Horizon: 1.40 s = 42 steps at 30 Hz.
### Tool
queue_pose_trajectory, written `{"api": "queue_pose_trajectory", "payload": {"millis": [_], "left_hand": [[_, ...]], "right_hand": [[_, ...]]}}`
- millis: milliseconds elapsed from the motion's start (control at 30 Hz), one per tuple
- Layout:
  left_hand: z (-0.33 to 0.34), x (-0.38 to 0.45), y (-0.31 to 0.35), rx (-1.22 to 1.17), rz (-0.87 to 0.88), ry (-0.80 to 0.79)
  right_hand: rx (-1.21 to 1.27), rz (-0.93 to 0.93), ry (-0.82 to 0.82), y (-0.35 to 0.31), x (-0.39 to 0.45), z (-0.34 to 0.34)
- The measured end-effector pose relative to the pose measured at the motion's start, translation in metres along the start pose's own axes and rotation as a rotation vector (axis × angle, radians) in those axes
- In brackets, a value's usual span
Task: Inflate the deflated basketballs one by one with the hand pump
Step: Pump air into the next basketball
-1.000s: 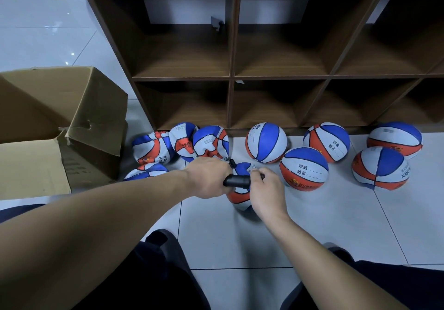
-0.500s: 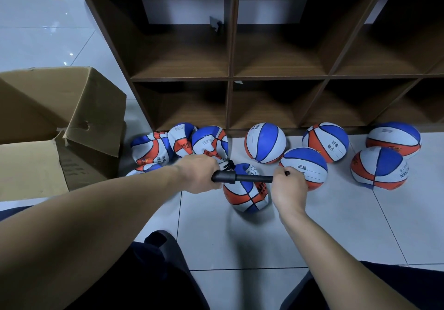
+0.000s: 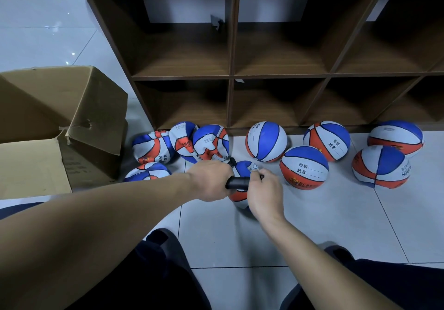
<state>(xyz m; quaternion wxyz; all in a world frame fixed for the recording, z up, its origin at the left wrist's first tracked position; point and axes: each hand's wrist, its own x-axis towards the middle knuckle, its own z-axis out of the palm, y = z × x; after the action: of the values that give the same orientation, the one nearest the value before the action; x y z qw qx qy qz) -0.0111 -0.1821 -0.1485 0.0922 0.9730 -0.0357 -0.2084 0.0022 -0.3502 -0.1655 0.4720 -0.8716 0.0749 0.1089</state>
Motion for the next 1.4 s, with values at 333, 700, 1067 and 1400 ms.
{"api": "queue_pose_trajectory", "payload": {"millis": [333,700,1067,1400], "left_hand": [[-0.003,0.0,-0.005,0.009,0.031,-0.014],[-0.012,-0.005,-0.042,-0.035,-0.081,-0.033],[0.002,-0.008,-0.02,-0.103,-0.097,0.064],[0.004,-0.003,0.003,-0.029,-0.049,0.049]], "right_hand": [[0.018,0.034,-0.088,0.0,0.003,-0.001],[0.185,0.161,0.019,-0.004,0.04,-0.054],[0.082,-0.013,0.056,-0.015,0.014,-0.03],[0.049,-0.015,-0.001,-0.005,0.0,-0.003]]}}
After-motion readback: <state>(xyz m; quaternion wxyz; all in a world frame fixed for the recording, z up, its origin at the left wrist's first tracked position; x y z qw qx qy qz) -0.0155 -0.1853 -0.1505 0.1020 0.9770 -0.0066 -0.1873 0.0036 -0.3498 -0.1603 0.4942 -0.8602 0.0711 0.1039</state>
